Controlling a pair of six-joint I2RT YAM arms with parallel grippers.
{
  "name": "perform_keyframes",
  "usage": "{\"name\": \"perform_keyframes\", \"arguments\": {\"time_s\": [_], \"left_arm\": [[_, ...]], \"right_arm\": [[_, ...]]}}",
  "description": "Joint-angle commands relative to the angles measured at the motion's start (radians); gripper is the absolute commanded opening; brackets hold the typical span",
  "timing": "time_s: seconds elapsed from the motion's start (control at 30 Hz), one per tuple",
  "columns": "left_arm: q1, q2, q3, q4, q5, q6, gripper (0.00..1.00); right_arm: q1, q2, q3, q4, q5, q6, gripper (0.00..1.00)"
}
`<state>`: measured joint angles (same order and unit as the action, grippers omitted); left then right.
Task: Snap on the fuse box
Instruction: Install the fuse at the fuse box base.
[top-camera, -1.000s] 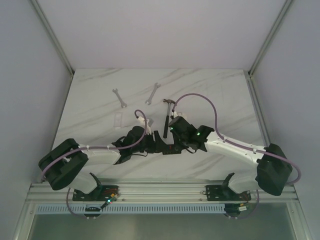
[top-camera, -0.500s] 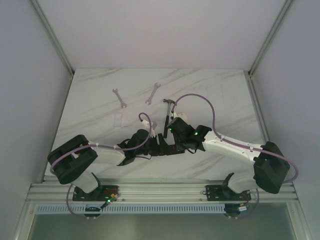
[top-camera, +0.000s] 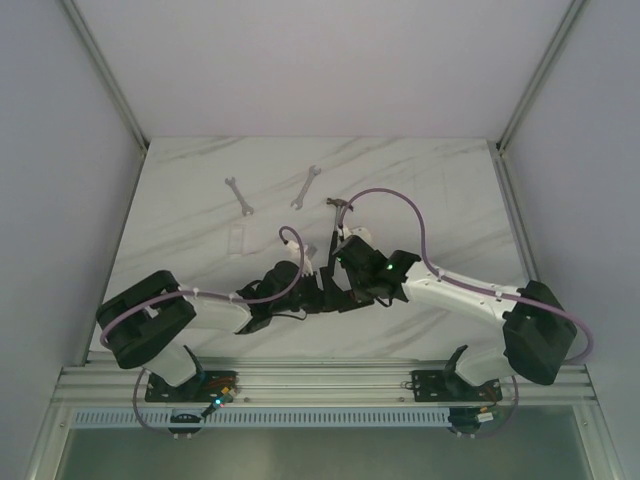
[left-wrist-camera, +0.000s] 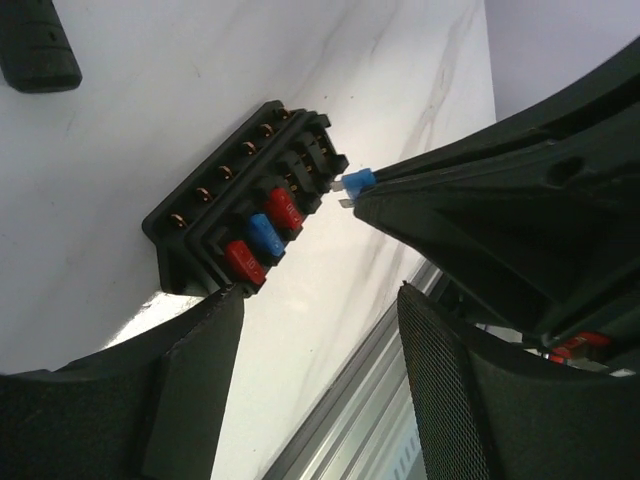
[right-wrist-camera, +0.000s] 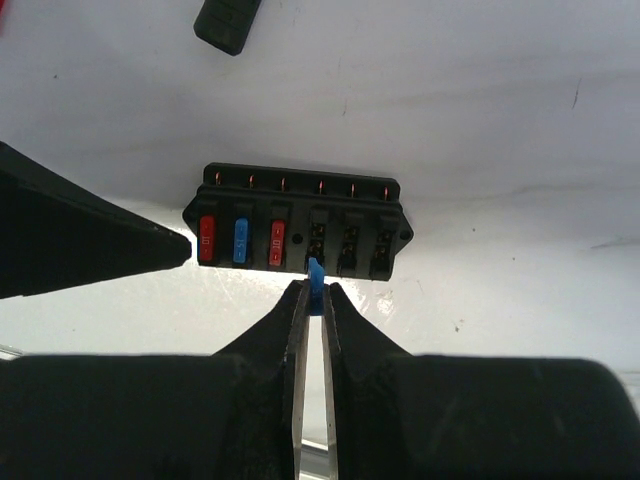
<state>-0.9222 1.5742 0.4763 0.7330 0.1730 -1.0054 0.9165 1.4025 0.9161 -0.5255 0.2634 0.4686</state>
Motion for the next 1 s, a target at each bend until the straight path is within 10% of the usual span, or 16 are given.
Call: {"name": "perform_keyframes", "arguments": {"time_s": [0.0, 0.97], "left_arm": [[0.009, -0.065, -0.016, -0.026, -0.037, 0.016, 0.73], [0.227, -0.349, -0.067, -0.331, -0.194, 0.318, 1.0]], "right_arm": [[0.005, 0.005, -0.012, 0.03, 0.039, -0.041, 0.0], [0.009, 0.023, -0.051, 0.097, 0.103, 0.041, 0.0]]}}
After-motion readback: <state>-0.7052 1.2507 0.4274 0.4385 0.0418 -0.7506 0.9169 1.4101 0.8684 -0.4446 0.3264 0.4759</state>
